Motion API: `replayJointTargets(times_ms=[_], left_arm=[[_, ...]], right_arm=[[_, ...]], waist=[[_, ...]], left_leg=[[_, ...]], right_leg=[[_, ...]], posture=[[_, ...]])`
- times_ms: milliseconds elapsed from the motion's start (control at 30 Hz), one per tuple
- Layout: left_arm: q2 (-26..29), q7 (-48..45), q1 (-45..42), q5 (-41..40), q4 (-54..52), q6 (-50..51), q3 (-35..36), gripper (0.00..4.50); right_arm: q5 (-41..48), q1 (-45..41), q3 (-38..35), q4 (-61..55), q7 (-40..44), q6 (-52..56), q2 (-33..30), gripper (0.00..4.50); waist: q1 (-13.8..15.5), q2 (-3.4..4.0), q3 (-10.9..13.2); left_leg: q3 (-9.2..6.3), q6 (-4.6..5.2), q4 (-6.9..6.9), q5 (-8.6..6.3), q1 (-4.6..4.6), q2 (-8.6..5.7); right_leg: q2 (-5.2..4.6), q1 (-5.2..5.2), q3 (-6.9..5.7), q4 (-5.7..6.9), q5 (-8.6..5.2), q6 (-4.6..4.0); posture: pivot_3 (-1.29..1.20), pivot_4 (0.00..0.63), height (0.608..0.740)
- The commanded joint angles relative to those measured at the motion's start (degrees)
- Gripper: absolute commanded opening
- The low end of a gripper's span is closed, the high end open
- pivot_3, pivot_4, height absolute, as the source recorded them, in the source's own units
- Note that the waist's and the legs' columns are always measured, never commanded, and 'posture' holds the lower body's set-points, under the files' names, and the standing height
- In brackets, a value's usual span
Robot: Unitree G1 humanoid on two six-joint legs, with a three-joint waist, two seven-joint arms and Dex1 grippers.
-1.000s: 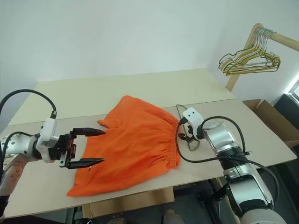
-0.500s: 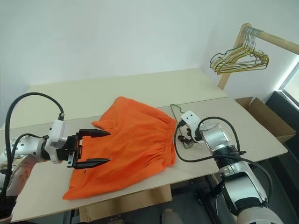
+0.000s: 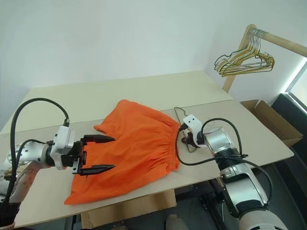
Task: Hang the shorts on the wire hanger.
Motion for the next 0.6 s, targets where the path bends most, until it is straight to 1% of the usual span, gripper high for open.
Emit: replayJointTargets(times_ms=[33, 67, 100, 267, 400, 467, 600], left_arm=[[-0.1, 0.1, -0.6, 0.0, -0.6, -1.1, 0.1, 4.50], [-0.1, 0.1, -0.6, 0.0, -0.6, -1.1, 0.1, 4.50], [-0.1, 0.1, -0.6, 0.1, -0.6, -1.2, 0.1, 4.50], [-0.4, 0.6, -0.7, 0.8, -0.6, -1.4, -0.2, 4.50], [-1.2, 2.1, -1.2, 2.0, 0.0, -1.7, -0.3, 4.50], [-1.6, 3.1, -1.8, 2.8, 0.6, -1.8, -0.4, 4.50], [-2.2, 3.5, -2.5, 2.8, 1.4, -2.2, -0.4, 4.50]], right_arm=[[-1.0, -0.3, 0.9, 2.8, 0.7, 1.1, 0.7, 0.59], [-1.1, -0.4, 0.7, 3.4, 0.6, 1.2, 0.8, 0.26], [-1.4, -0.5, 0.6, 3.9, 0.4, 1.1, 0.8, 0.02], [-2.5, -0.7, -0.3, 5.7, -1.6, 0.2, 0.1, 0.02], [-1.4, -1.4, -5.5, 5.2, -7.4, 0.0, 0.2, 0.02], [-0.6, -1.4, -8.0, 4.2, -9.5, 0.8, 0.2, 0.02], [1.2, 0.3, -12.5, -0.7, -12.3, 3.8, 0.2, 0.02]], waist=[[0.0, -0.03, 0.0], [0.0, -0.04, -0.1], [0.0, -0.05, -0.1], [0.1, -0.20, -0.2], [0.5, -0.18, -0.2], [0.5, -0.16, -0.2], [0.4, -0.12, -0.2]], left_leg=[[0.00, 0.00, 0.00, 0.00, 0.02, 0.00], [-0.01, 0.00, 0.00, 0.00, 0.03, 0.00], [-0.01, 0.00, 0.00, 0.00, 0.04, 0.01], [-0.01, 0.00, 0.00, 0.00, 0.15, 0.01], [-0.03, 0.00, -0.03, -0.01, 0.71, 0.01], [-0.03, -0.01, -0.02, -0.01, 0.69, -0.02], [-0.04, 0.00, -0.09, -0.01, 0.65, -0.01]], right_leg=[[0.00, 0.01, 0.00, 0.00, 0.00, 0.00], [0.01, 0.02, 0.00, 0.00, 0.00, 0.00], [0.01, 0.03, 0.00, 0.00, 0.00, 0.00], [0.01, 0.16, 0.00, -0.02, 0.00, 0.00], [-0.01, 0.85, -0.07, -0.22, -0.08, 0.12], [-0.04, 0.85, -0.07, -0.25, -0.16, 0.30], [-0.02, 0.78, -0.05, -0.25, -0.09, 0.16]], posture=[[-0.05, 0.000, 0.740], [-0.05, 0.000, 0.740], [-0.05, 0.000, 0.740], [-0.05, 0.000, 0.740], [-0.04, 0.000, 0.740], [-0.05, 0.000, 0.740], [-0.05, 0.000, 0.740]])
